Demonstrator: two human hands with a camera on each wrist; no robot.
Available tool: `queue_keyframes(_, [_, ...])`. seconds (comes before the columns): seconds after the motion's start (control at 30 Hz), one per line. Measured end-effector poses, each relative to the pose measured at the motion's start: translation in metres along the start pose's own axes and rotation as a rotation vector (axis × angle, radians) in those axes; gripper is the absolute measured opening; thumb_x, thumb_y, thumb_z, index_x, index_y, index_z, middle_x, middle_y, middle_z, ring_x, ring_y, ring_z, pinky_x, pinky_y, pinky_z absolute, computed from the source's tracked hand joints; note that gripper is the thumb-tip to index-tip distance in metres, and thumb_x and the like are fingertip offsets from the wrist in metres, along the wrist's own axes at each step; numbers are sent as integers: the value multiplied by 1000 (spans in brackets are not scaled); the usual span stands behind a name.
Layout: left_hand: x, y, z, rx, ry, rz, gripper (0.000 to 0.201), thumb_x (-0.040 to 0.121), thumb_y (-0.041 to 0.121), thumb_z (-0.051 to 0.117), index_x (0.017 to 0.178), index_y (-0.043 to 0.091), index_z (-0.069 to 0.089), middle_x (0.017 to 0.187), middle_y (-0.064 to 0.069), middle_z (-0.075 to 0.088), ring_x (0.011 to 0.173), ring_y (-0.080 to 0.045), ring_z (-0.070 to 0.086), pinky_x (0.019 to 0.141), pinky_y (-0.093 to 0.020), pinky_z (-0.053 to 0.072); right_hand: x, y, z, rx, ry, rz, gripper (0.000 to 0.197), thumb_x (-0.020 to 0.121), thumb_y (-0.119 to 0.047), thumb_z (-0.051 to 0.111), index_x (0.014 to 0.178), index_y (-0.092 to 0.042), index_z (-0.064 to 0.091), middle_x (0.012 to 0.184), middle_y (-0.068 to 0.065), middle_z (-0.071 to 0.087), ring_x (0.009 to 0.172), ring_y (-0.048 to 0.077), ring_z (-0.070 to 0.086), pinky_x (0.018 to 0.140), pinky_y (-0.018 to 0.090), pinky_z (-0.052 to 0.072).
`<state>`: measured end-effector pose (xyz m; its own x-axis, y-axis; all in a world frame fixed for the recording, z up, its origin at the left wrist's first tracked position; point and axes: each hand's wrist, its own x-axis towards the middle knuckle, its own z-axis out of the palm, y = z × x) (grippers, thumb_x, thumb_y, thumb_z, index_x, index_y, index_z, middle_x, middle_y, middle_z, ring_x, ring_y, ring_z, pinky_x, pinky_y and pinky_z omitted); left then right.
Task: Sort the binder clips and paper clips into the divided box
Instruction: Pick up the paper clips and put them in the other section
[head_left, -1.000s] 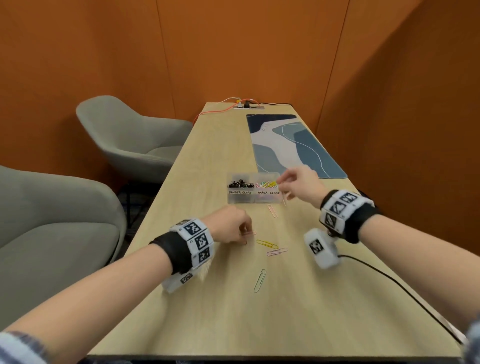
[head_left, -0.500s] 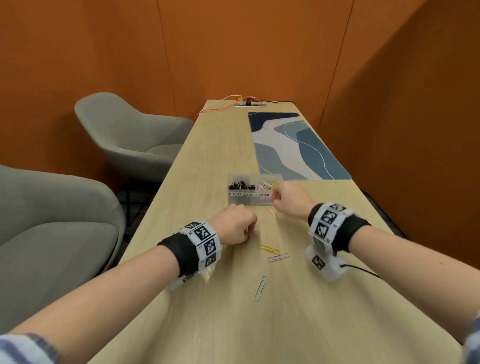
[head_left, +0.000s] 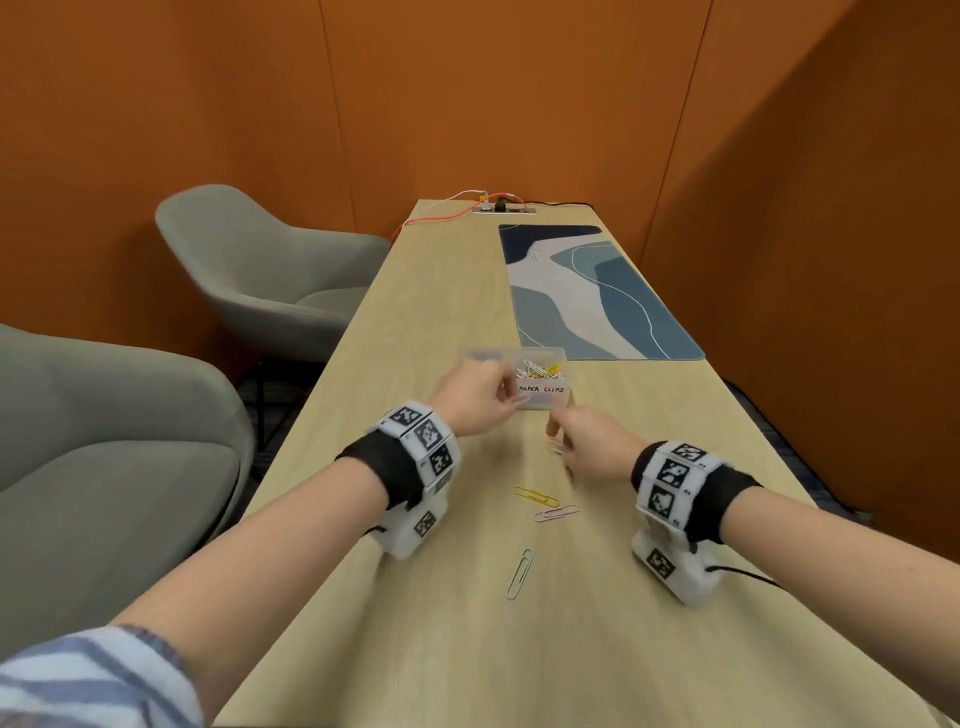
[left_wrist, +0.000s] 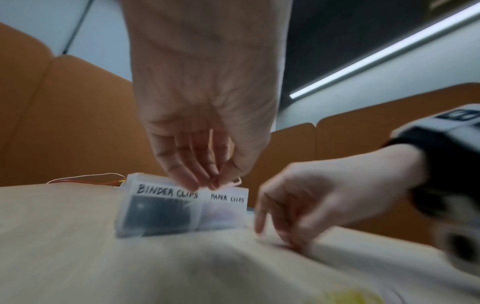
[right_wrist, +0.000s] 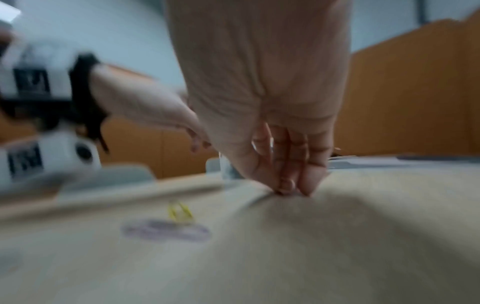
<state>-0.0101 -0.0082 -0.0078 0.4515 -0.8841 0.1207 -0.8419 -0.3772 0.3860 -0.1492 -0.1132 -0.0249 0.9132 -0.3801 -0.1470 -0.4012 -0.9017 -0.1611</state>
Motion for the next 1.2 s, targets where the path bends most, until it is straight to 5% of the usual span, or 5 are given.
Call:
queue_keyframes(0.17, [46,12,-1,16,86,-62,16,87,14,53,97,16,65,100,-6,71,95,-27,65,81,-34,52,-27,-1,-14,202,-200,-60,24,91,-15,48,108,-12,65,80,4,64,69,13,56,66,21,45])
queue_keyframes(0.4, [60,24,-9,143,54,-50,31,91,15,49,118,19,63,123,-5,64,113,-28,60,90,-35,50,-40,-15,-2,56,-182,-154,36,85,-8,55,121,-11,61,91,4,63,88,20,54,81,27,44])
queue_keyframes(0.77, [-67,55,-22,393,-675,-117,35,85,33,62,59,12,54,55,1,53,46,-11,48,45,-18,40,-53,-39,3,-339,-94,-274,20,86,2,46,98,0,62,109,17,56,92,35,57,67,34,33])
queue_keyframes(0.93, [-97,63,-1,423,-715,-72,53,77,60,65,78,7,57,57,0,48,44,-12,44,41,-21,32,-58,-42,8,-399,-73,-258,21,89,-1,44,105,-3,58,112,17,56,101,35,57,69,35,34])
queue_keyframes(1.2, [-87,51,-8,295,-739,-58,30,79,34,74,84,7,61,53,1,52,32,-5,49,47,-15,40,-66,-28,11,-356,-99,-185,23,88,2,42,108,-3,52,115,19,53,102,35,56,72,37,36])
